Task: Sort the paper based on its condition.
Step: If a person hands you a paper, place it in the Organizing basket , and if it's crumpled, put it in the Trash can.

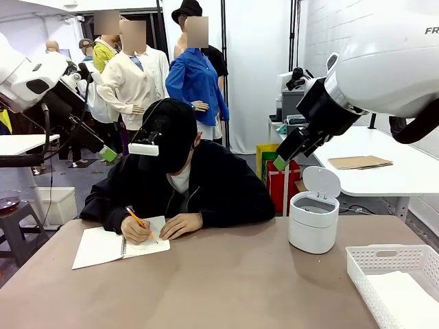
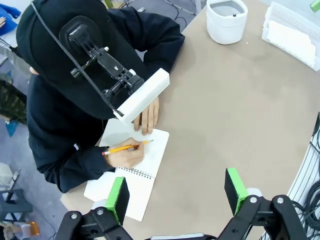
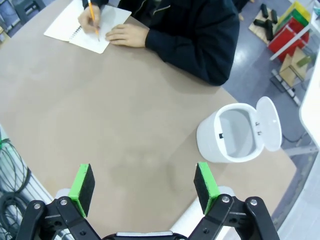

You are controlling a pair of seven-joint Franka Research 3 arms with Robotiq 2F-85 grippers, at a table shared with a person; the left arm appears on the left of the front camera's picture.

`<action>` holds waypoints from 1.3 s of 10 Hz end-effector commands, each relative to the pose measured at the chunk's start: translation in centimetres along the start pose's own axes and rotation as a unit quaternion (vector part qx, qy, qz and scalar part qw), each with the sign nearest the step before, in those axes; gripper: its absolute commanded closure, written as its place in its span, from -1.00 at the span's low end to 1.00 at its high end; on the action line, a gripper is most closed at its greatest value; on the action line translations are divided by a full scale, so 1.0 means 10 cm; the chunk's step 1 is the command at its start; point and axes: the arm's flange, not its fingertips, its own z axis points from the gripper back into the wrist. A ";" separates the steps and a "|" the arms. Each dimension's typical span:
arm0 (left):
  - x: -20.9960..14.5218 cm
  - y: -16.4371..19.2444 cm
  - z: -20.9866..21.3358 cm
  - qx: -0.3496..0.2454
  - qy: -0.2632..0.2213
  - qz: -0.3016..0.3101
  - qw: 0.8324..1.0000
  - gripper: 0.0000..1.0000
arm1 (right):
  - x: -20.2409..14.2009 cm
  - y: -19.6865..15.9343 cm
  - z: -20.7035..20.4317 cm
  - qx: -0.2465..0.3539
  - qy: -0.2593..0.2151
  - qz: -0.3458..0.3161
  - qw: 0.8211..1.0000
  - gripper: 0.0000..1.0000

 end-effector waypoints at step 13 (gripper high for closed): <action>-0.28 -0.26 0.38 0.062 0.006 0.043 0.997 -1.00 | 0.31 -0.19 0.36 0.050 -0.028 -0.043 0.997 -1.00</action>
